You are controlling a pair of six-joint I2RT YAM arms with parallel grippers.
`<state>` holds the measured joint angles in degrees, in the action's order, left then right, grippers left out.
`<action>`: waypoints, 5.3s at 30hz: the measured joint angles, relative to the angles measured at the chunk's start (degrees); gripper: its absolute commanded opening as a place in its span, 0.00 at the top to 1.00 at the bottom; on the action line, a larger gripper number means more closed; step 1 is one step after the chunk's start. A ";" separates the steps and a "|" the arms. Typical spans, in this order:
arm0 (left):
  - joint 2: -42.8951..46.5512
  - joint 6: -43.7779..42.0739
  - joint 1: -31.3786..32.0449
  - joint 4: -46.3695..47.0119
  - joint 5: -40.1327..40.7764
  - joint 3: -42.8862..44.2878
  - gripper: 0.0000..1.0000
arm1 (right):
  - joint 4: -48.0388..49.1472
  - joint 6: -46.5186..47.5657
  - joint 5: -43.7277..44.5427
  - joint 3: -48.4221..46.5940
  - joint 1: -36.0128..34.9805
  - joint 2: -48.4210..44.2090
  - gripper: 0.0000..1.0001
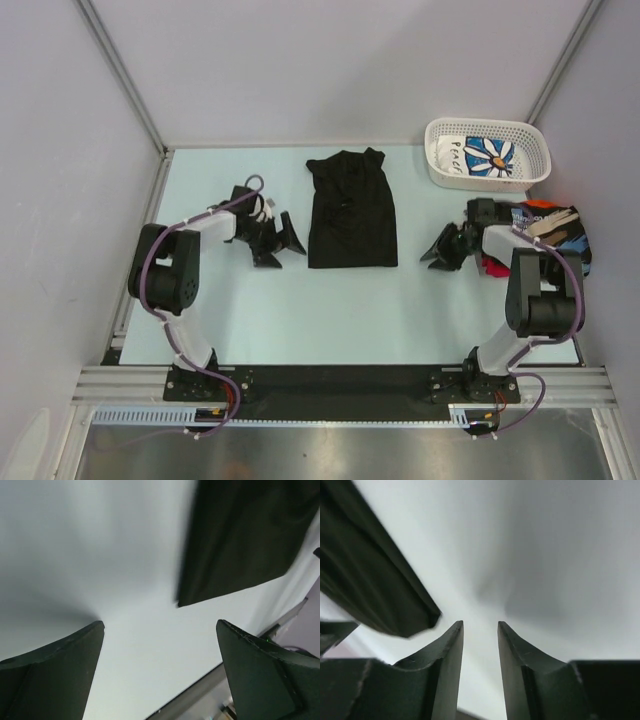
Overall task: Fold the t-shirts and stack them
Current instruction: Grab one side of the 2/3 rectangular tshirt with both arms, then fold the long partially folded tshirt into a neat square
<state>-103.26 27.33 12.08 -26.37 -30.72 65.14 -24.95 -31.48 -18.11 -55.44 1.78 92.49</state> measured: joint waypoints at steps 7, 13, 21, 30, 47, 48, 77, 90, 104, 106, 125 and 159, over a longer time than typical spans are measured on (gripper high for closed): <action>-3.13 4.13 0.22 5.07 -7.43 -3.02 0.00 | 11.58 -6.97 -20.79 6.91 -1.81 7.08 0.59; -7.76 5.42 1.20 6.49 -10.14 1.64 0.00 | 19.45 -10.95 -26.47 4.50 -4.68 12.48 0.60; -13.20 5.66 5.20 5.64 -10.69 9.42 0.00 | 19.28 -11.15 -27.36 -1.29 -6.80 15.96 0.60; -14.08 5.09 7.08 2.86 -9.33 11.47 0.00 | 12.79 -8.33 -25.92 -4.22 -6.80 15.93 0.61; -14.08 4.52 7.08 1.62 -9.38 11.45 0.00 | 0.24 0.72 -20.15 -4.33 -3.26 13.88 0.61; -14.08 4.52 7.08 1.62 -9.38 11.45 0.00 | 0.20 0.85 -20.06 -4.33 -3.15 13.88 0.61; -18.05 2.97 7.04 -2.73 -8.90 12.37 1.00 | -3.39 2.05 -20.59 -11.34 -6.91 21.18 1.00; -14.80 0.55 7.43 -8.02 -3.58 12.66 1.00 | -10.01 6.91 -19.10 -13.00 -6.80 16.79 1.00; -9.84 -0.81 7.67 -16.52 -0.44 29.46 1.00 | -9.05 7.52 -19.91 -20.15 -6.67 12.96 1.00; -9.92 -0.57 7.67 -17.20 -0.31 31.91 1.00 | -8.59 7.08 -19.89 -21.29 -6.58 13.09 1.00; -22.99 5.35 5.05 -18.49 0.79 55.06 1.00 | -4.66 5.18 -14.91 -52.81 -7.37 30.42 1.00; -43.98 19.65 -1.46 3.98 -8.72 66.31 0.00 | 5.77 1.18 1.03 -74.99 -9.16 53.18 0.32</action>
<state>-147.24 46.98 10.61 -22.39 -39.44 131.46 -19.18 -30.30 -17.08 -130.43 -7.38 145.67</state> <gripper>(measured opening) 0.994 0.669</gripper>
